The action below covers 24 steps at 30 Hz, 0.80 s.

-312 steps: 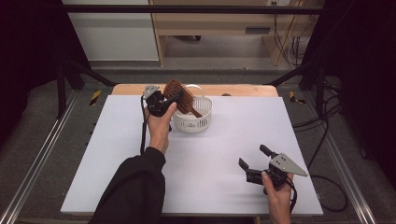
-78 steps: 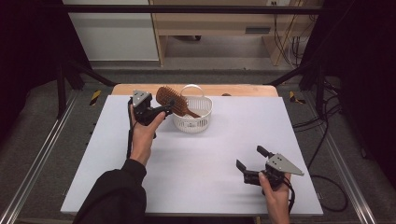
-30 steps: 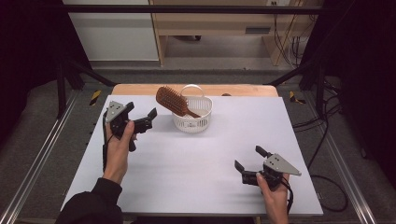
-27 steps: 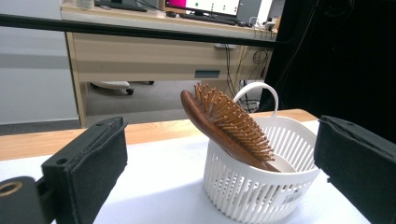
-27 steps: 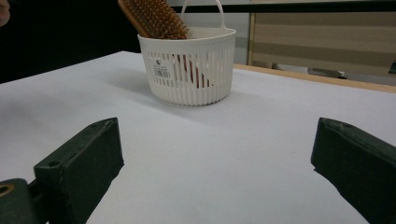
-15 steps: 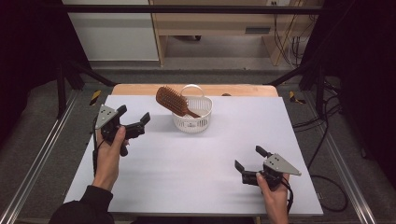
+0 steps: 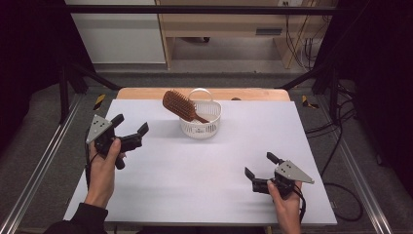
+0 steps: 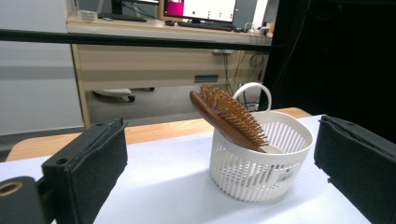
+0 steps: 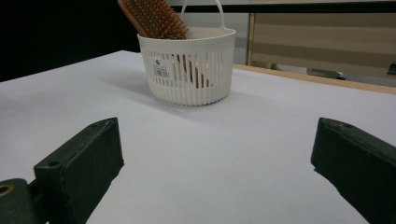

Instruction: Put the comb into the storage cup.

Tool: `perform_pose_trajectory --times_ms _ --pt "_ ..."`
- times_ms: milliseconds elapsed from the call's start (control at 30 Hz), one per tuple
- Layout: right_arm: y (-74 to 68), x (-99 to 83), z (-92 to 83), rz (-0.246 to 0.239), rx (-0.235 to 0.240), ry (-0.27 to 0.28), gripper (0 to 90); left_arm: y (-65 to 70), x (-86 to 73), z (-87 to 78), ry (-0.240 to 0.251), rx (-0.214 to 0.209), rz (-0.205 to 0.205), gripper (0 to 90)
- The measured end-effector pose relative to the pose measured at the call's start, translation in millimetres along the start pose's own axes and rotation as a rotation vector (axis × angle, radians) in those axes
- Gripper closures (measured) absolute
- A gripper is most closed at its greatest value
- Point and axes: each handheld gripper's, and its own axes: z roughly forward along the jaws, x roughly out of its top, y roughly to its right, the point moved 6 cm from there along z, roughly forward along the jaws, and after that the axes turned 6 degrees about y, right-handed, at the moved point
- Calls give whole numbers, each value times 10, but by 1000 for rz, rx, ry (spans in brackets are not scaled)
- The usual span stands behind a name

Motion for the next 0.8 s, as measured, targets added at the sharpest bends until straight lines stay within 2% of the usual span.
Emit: perform_pose_trajectory --times_ms 167,300,500,800 --pt "1 0 -2 -1 -2 0 27 -48 -6 -83 1 11 13 26" --pt "3 -1 -2 -1 -2 -1 27 -68 -17 -163 -2 14 45 26" --pt "6 -2 -1 0 -3 -1 27 -108 -26 -252 0 19 59 26" --pt "7 -3 -3 1 -3 -2 27 -131 -10 -384 10 15 54 25"
